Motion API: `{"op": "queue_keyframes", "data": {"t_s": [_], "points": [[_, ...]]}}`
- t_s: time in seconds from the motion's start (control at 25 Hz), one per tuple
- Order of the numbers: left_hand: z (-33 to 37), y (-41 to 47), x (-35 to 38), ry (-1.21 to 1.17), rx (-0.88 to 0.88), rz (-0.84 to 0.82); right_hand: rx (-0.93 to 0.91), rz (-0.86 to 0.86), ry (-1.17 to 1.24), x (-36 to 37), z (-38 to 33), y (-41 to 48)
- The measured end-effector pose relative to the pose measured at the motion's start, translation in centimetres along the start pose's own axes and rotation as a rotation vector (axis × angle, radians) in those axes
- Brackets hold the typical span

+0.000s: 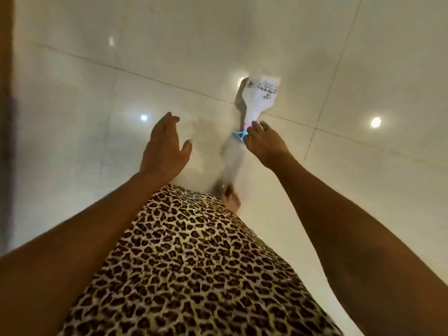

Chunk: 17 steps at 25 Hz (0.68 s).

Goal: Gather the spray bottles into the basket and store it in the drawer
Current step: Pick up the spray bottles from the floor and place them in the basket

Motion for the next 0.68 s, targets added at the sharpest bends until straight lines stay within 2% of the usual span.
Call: {"op": "queue_keyframes", "data": {"t_s": [0.12, 0.28, 0.4, 0.52, 0.68], "points": [[-4.1, 3.1, 2.1, 0.045, -0.022, -0.021, -0.022, 0.079, -0.174, 2.3, -0.9, 5.1], [-7.1, 4.8, 2.9, 0.079, -0.043, -0.019, 0.003, 0.048, -0.266, 3.7, -1.1, 9.0], [-6.8, 4.7, 2.1, 0.072, -0.046, -0.011, -0.058, 0.015, -0.298, 3.4, 0.3, 9.1], [-4.5, 3.3, 0.2, 0.028, -0.051, 0.018, -0.048, 0.047, -0.07, 0.5, 2.2, 7.1], [1.4, -1.5, -4.3, -0.09, -0.046, 0.01, 0.118, 0.239, 0.464, -8.2, 5.8, 1.6]]}}
Point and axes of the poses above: each hand's wrist, its own y-axis towards the middle knuckle, its own x-axis out of the palm, z = x × y, the point moved 6 cm from there along y, towards the middle knuckle, and after that the axes turned 15 degrees about -y, right-handed, at the moved point
